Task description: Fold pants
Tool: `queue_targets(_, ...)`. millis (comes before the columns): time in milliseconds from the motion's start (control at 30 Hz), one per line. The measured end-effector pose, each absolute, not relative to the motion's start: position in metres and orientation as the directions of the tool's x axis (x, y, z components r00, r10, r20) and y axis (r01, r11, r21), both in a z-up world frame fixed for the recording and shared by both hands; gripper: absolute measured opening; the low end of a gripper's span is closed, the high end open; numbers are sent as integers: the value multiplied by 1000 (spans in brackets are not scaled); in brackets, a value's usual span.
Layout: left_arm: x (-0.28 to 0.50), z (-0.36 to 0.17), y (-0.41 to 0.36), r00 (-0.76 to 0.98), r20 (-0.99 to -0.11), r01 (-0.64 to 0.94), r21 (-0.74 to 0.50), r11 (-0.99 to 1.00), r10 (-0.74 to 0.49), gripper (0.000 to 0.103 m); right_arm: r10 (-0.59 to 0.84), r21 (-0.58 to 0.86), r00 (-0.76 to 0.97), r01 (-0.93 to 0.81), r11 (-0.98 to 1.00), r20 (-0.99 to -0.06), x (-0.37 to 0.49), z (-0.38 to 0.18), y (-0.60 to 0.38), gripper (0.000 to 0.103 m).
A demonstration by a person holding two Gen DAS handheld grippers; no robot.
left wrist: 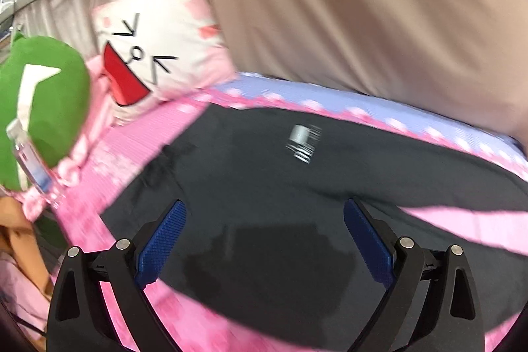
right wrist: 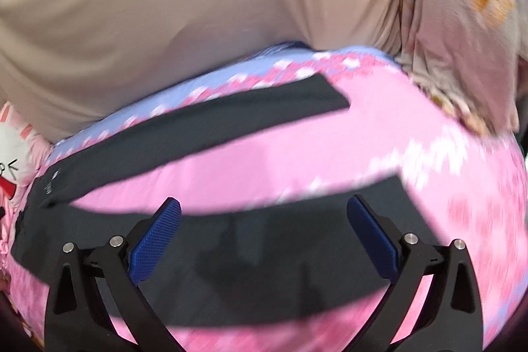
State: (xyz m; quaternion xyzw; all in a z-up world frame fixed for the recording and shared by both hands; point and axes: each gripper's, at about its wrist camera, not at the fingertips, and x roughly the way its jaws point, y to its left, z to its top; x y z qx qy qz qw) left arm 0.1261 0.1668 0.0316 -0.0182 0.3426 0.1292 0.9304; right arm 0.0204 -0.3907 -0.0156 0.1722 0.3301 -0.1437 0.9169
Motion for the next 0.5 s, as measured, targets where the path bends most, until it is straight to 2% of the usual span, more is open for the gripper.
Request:
queue_targets(100,147,26,176,719,-637,-292,88,952,279,95,-160,182,703,385,905,-693,69,-28,-438,98)
queue_targets(167,156,21,177,710,-639,-299,107,948,296,95,-172,172,691,399,901,-702,94,-34,-463,94)
queue_targets(333,181,5,179,701,-649,-288,123,950,296,95,-128,197,646,406,892,-752,162,-57,-517,92)
queue_targets(500,232,-6,221,648,-709,-329,69,942,278,95,-77,206,599,390,897,-797,216,-79,-534,92)
